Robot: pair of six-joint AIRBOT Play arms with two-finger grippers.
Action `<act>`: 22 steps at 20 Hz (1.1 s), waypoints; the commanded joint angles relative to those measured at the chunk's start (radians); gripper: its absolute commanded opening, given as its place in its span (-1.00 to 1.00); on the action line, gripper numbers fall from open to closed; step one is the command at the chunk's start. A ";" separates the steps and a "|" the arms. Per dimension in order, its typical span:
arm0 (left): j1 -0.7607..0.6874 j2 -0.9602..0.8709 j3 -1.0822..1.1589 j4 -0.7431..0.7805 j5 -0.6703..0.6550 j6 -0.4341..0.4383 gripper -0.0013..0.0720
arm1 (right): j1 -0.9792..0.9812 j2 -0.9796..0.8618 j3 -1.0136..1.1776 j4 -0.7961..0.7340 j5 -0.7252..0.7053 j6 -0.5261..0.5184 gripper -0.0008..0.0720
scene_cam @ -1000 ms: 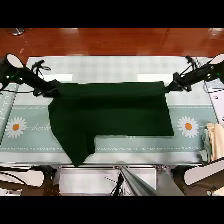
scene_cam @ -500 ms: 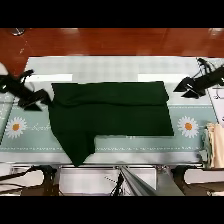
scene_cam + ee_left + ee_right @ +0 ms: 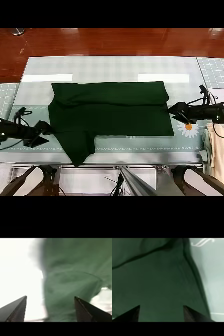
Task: Fold the shirts.
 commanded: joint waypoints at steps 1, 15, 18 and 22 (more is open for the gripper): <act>-0.006 0.037 -0.124 -0.153 0.079 0.071 0.96 | -0.002 0.037 -0.057 0.103 0.016 -0.057 0.72; -0.175 0.037 -0.207 -0.222 0.254 0.136 -0.90 | -0.278 0.046 -0.076 -0.267 0.204 0.155 0.72; -0.175 0.037 -0.207 -0.222 0.255 0.138 -0.90 | -0.161 0.043 -0.125 -0.325 0.201 0.145 0.72; -0.175 0.037 -0.207 -0.222 0.255 0.138 -0.90 | -0.077 -0.020 -0.124 -0.272 0.146 0.143 0.72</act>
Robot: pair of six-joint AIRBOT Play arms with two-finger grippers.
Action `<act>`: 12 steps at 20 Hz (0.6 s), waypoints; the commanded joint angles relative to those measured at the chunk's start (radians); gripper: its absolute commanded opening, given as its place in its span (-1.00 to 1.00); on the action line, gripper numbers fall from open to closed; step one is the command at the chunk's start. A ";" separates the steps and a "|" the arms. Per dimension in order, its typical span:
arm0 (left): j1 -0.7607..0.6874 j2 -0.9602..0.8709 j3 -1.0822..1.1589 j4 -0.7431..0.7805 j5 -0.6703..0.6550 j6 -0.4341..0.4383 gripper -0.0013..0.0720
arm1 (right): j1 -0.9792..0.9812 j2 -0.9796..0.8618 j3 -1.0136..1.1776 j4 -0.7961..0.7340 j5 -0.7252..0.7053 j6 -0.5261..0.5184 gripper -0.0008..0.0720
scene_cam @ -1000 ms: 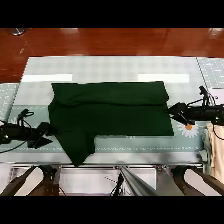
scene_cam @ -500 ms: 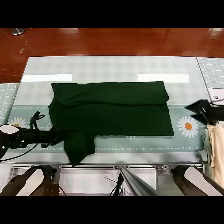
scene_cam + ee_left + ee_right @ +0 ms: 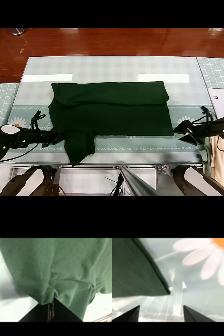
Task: Fold the shirts.
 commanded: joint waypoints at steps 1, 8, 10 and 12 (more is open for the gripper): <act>0.000 0.001 0.000 -0.003 -0.002 0.003 -0.90 | 0.068 -0.053 -0.014 0.043 -0.064 0.001 0.72; 0.000 0.001 0.000 -0.003 -0.007 0.003 -0.90 | 0.068 -0.112 -0.014 0.319 -0.161 -0.141 -0.73; 0.005 0.001 0.025 -0.003 -0.024 0.012 -0.90 | 0.066 -0.112 0.026 0.300 -0.122 -0.180 -0.91; 0.029 0.002 0.107 -0.006 -0.043 0.035 -0.90 | 0.066 -0.112 0.115 0.263 -0.077 -0.174 -0.91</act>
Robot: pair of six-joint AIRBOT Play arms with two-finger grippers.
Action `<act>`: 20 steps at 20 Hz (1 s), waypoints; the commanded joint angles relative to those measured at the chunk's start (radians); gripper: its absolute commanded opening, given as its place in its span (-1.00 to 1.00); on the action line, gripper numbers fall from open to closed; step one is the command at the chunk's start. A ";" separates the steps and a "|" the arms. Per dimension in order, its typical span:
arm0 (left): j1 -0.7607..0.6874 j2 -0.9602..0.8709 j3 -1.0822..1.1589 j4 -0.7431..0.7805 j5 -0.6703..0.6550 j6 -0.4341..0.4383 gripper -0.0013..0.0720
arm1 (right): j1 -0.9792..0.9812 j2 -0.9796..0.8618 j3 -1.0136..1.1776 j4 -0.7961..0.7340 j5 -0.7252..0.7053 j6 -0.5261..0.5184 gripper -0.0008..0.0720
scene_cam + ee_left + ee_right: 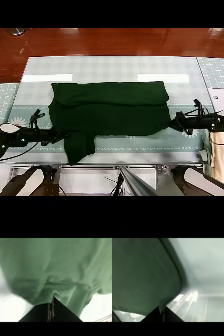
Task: Fold the shirts.
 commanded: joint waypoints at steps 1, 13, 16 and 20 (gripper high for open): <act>0.029 0.001 0.114 -0.015 -0.031 0.045 -0.90 | 0.002 -0.005 0.122 -0.003 0.059 -0.024 -0.91; -0.150 -0.596 0.966 -0.020 -0.025 -0.192 -0.90 | 0.213 -0.390 0.666 0.029 -0.095 0.160 -0.91; -0.152 -0.744 1.158 0.000 -0.076 -0.241 -0.90 | 0.213 -0.483 0.759 0.030 -0.056 0.160 -0.91; -0.167 -0.849 1.242 0.002 -0.082 -0.256 -0.81 | 0.214 -0.568 0.837 0.082 -0.073 0.164 -0.50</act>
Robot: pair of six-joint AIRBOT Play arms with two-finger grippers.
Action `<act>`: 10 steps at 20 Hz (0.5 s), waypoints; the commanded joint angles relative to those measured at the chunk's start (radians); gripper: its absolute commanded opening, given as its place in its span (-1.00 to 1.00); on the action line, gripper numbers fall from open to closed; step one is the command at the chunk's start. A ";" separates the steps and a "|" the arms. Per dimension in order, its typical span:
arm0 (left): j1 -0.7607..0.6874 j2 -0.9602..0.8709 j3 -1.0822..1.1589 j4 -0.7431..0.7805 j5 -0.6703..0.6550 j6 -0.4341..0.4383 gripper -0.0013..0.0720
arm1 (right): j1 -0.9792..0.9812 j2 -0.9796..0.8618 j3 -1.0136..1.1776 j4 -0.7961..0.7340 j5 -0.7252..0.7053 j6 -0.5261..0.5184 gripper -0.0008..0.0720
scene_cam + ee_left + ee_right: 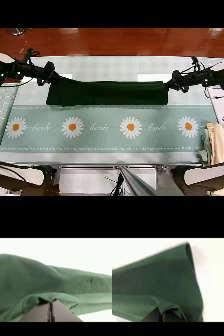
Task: Fold the shirts.
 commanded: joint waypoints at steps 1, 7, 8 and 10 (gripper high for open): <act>-0.021 -0.106 0.080 0.007 -0.025 -0.019 -0.08 | 0.002 -0.077 0.060 0.077 -0.021 -0.010 0.37; 0.112 -0.037 0.106 0.449 -0.324 -0.099 0.95 | -0.117 -0.066 0.130 -0.035 0.175 -0.052 0.73; 0.144 0.003 0.077 0.505 -0.337 -0.098 0.94 | -0.145 -0.066 0.127 -0.070 0.189 -0.034 0.73; 0.200 0.115 -0.029 0.475 -0.248 -0.082 0.94 | -0.160 -0.069 0.096 -0.097 0.169 -0.014 0.73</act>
